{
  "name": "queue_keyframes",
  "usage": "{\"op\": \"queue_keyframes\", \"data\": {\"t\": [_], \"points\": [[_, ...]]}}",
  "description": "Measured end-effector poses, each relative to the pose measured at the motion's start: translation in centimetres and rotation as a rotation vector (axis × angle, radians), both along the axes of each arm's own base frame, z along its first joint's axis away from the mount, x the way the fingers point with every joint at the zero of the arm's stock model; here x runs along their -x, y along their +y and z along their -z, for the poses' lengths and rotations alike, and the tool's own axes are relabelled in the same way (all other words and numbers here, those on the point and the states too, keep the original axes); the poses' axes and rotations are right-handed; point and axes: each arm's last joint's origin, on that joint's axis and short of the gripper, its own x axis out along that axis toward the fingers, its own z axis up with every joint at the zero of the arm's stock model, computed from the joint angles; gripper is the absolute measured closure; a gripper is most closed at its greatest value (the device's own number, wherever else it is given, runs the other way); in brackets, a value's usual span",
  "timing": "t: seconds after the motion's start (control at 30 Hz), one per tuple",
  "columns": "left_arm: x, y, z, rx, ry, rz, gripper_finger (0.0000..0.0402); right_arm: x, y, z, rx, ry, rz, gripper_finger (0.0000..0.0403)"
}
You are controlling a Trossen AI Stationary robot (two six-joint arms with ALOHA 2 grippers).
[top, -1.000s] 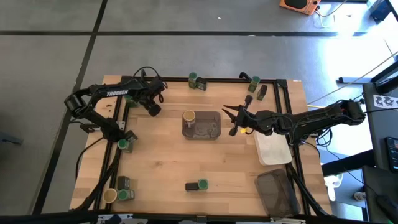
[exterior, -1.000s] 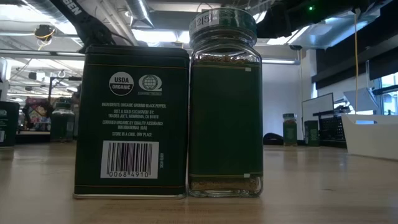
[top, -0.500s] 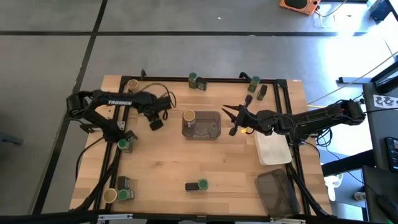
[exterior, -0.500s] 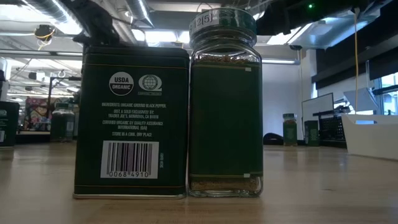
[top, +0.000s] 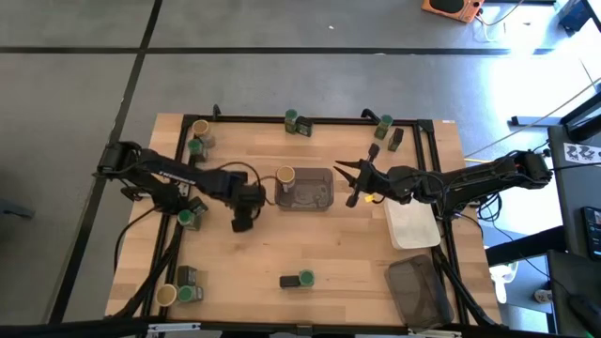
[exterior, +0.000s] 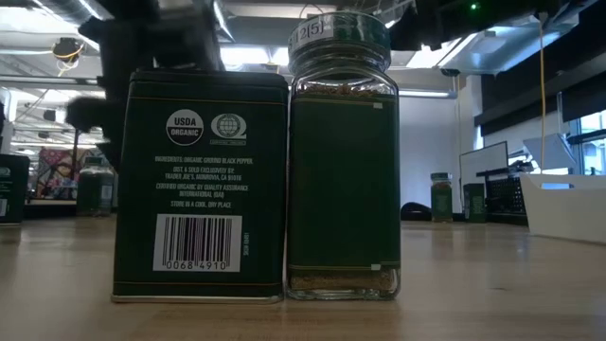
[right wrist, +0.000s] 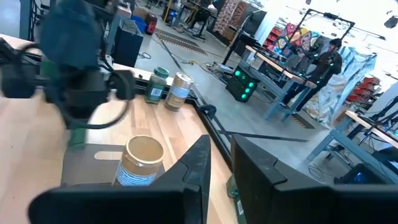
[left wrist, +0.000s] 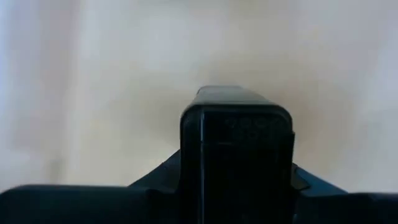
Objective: Sort spices by type
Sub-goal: Put the black seasoning can into the white bin
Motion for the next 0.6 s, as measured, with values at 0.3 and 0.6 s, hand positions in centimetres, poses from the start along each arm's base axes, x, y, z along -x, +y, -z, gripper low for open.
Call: {"op": "queue_keyframes", "data": {"t": [0.3, 0.6], "points": [[-2.1, -3.9, -0.8, 0.129, -0.214, 0.024, 0.0288, -0.1, 0.1, 0.0, -0.031, -0.008, -0.051, 0.0338], [-6.7, -6.7, -1.8, 0.126, -0.226, 0.104, 0.0291, -0.1, 0.4, 0.1, -0.062, -0.014, -0.126, 0.0338]]}}
